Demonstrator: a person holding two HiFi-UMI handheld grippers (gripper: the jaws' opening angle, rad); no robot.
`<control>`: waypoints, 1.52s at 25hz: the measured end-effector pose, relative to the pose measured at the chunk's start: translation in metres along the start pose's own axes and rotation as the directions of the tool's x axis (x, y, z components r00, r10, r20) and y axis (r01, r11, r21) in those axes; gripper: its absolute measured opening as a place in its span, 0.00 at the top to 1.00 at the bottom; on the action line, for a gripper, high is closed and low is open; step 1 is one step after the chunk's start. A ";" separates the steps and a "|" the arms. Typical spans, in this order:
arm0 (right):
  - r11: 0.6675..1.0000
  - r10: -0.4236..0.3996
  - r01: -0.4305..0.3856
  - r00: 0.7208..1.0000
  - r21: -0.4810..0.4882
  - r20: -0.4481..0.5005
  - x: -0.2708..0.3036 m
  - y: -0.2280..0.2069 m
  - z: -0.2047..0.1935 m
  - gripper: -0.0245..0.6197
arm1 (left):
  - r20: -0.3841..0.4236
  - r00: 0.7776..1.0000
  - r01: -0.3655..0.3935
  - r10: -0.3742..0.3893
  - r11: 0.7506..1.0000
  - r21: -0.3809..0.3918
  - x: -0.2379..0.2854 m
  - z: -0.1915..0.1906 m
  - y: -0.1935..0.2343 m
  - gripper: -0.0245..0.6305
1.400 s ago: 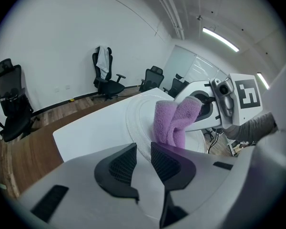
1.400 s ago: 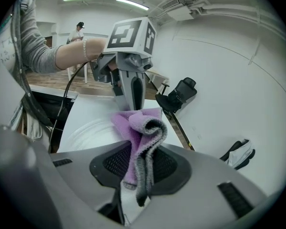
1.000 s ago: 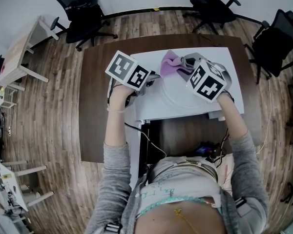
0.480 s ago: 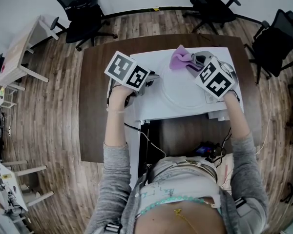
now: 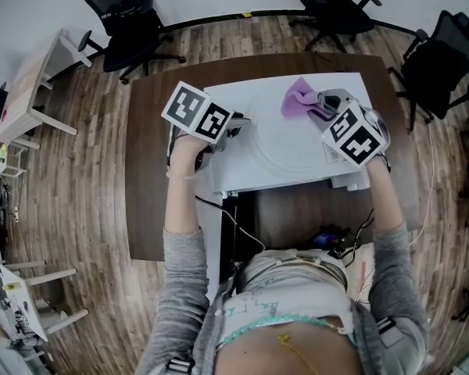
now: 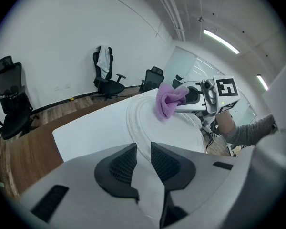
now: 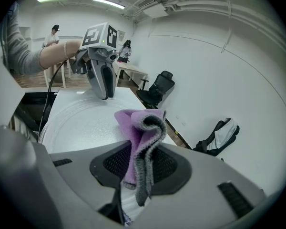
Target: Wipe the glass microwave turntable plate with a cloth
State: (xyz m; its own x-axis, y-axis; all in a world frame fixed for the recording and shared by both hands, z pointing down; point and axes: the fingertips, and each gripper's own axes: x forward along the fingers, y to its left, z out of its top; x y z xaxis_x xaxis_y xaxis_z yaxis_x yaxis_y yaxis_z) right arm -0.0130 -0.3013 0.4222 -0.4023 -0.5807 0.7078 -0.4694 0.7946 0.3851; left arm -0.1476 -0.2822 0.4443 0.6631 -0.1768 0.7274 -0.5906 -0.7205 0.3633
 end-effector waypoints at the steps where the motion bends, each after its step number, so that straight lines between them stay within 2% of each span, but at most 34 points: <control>1: 1.000 -0.002 0.002 1.000 0.004 -0.001 -0.002 0.001 -0.002 0.79 | 0.000 1.000 0.002 -0.002 1.000 -0.002 0.000 0.000 0.000 0.80; 18: 0.998 0.027 -0.031 0.998 -0.063 -0.058 -0.039 0.046 -0.020 0.79 | -0.001 1.000 0.000 0.000 1.000 -0.018 0.001 0.001 0.001 0.81; 29: 0.983 0.109 -0.117 0.992 -0.140 -0.065 -0.049 0.083 -0.006 0.79 | 0.000 1.000 -0.002 0.002 1.000 -0.017 0.001 0.002 0.000 0.81; 34: 0.967 0.177 -0.182 0.983 -0.180 -0.042 -0.045 0.104 0.010 0.79 | 0.000 1.000 0.001 -0.001 1.000 -0.018 0.001 0.002 0.001 0.81; 38: 0.951 0.200 -0.204 0.979 -0.234 -0.040 -0.038 0.111 0.026 0.79 | 0.000 1.000 0.000 0.000 1.000 -0.017 0.000 0.003 0.000 0.81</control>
State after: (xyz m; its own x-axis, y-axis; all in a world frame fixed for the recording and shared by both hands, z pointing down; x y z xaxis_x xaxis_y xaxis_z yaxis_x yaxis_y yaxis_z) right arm -0.0703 -0.1954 0.4225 -0.4564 -0.4021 0.7937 -0.1802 0.9153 0.3601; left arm -0.1464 -0.2842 0.4429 0.6634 -0.1767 0.7271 -0.5980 -0.7093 0.3733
